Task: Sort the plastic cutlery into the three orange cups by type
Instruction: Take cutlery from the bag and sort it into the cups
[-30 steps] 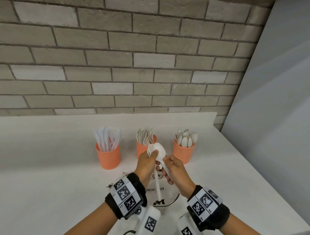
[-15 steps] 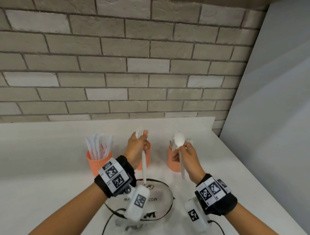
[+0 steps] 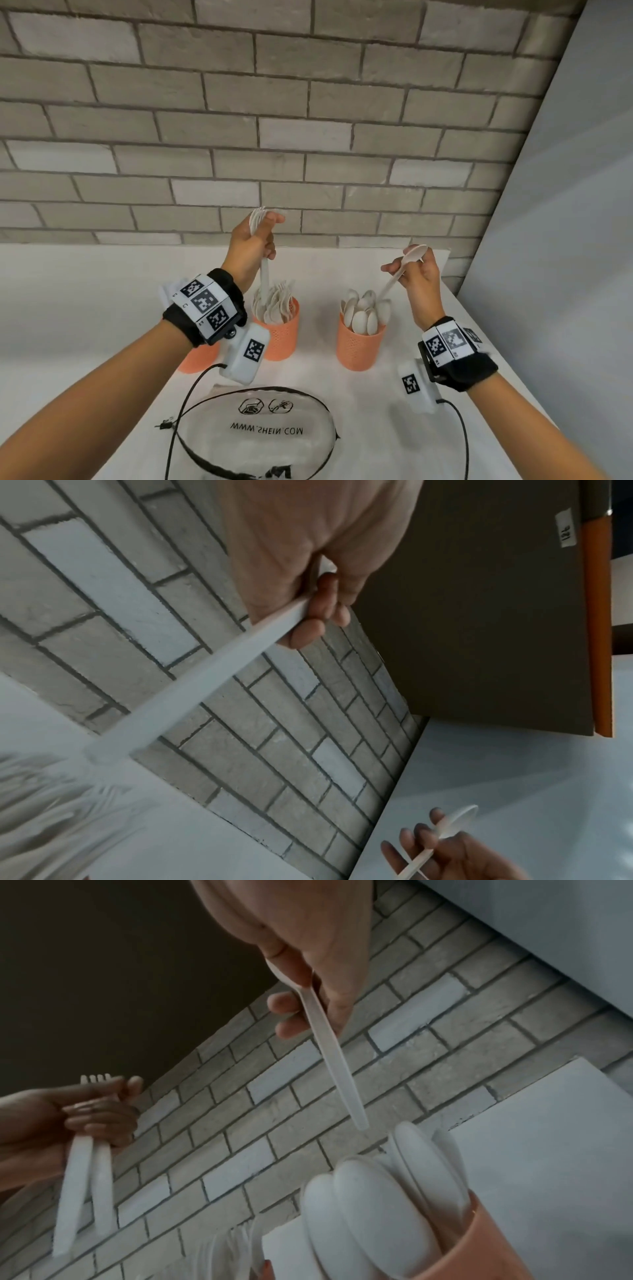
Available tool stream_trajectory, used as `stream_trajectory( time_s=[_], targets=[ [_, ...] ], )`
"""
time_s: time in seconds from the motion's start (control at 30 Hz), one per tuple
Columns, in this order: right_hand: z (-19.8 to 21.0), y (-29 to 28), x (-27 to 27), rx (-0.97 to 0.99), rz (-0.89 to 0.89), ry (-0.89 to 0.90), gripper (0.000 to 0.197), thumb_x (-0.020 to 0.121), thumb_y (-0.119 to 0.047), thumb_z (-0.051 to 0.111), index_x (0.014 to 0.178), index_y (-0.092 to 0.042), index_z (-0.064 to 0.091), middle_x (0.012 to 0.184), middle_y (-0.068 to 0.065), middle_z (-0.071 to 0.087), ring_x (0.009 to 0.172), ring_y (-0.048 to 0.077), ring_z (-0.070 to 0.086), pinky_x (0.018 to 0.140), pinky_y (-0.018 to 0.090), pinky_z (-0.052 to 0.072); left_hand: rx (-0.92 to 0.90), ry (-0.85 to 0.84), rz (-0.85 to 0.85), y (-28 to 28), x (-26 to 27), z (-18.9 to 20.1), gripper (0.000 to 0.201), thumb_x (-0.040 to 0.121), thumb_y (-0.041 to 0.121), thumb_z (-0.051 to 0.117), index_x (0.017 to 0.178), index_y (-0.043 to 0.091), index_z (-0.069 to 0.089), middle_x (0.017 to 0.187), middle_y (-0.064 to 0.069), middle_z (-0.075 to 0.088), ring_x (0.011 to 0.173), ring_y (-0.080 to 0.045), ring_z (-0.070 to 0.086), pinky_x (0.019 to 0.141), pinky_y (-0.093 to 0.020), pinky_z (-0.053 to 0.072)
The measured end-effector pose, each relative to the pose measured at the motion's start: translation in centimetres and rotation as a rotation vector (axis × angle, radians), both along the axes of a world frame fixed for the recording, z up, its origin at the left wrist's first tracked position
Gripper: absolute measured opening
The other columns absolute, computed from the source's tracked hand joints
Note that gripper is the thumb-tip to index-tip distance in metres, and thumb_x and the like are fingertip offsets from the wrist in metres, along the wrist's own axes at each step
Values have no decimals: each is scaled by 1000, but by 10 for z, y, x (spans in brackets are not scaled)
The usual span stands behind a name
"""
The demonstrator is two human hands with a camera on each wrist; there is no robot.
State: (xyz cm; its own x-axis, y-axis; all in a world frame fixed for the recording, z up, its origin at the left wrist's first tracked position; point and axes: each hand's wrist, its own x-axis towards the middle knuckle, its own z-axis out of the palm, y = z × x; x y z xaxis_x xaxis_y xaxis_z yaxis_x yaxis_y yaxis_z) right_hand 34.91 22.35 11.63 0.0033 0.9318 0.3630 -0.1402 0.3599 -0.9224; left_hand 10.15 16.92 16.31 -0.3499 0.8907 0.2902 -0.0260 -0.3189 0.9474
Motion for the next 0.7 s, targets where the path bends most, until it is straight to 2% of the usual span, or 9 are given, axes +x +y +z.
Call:
stream_trajectory(
  time_s=[0.07,0.2,0.3,0.37,0.43,0.5,0.6,0.63,0.7],
  targets=[
    [-6,7,-2,-6,7,-45,37,88,12,25,86,-19,44,71,11,51,65,10,66,74,21,51,-22,-31,-1,3,1,-3,24,97,27,45,82,16,59,41,15,33,38,-3,32,45,-16,36],
    [-22,12,-5,-69,74,-147,34,87,13,27,82,-15,44,74,12,51,67,15,64,64,18,51,-35,-67,20,8,2,-9,26,97,26,45,78,15,56,39,14,32,37,-3,31,45,-17,35],
    [-43,14,-4,-106,57,-299,33,90,7,32,70,-15,49,77,6,55,77,20,56,70,19,45,-24,-63,30,10,2,-12,28,97,29,44,76,15,55,39,14,31,38,-4,31,46,-17,36],
    [-58,17,0,-129,31,-479,35,92,-4,32,69,-23,53,93,7,54,95,22,53,79,18,41,-20,-47,44,11,4,-13,29,96,33,45,75,16,55,40,13,31,39,-4,31,47,-18,37],
    [-68,15,3,-125,15,-557,30,84,-17,29,75,-24,57,107,4,49,111,22,48,92,24,35,-22,-47,59,12,5,-14,32,96,38,44,75,16,54,39,13,31,39,-4,32,50,-20,38],
    [-71,13,5,-60,-8,-547,37,75,-21,27,90,-17,61,115,1,45,120,20,43,97,23,30,-31,-67,76,14,6,-16,36,95,43,42,74,17,52,39,12,30,39,-5,33,53,-22,38],
    [-65,9,-1,133,-60,-630,51,82,-35,27,110,-10,61,132,5,44,127,19,40,102,27,30,-59,-116,82,18,8,-19,42,94,51,38,72,17,50,40,12,27,40,-6,32,55,-24,37],
    [-64,8,-4,215,-74,-717,55,85,-39,24,115,-10,60,138,8,43,131,21,37,107,32,30,-66,-130,80,19,9,-19,44,93,53,37,71,17,49,41,13,27,40,-7,31,55,-24,37],
    [-67,9,-11,329,-74,-943,60,89,-40,17,128,-12,53,148,12,36,141,26,26,116,42,19,-73,-152,79,22,11,-21,46,92,56,37,70,17,48,41,13,27,40,-7,31,55,-24,36]
  ],
)
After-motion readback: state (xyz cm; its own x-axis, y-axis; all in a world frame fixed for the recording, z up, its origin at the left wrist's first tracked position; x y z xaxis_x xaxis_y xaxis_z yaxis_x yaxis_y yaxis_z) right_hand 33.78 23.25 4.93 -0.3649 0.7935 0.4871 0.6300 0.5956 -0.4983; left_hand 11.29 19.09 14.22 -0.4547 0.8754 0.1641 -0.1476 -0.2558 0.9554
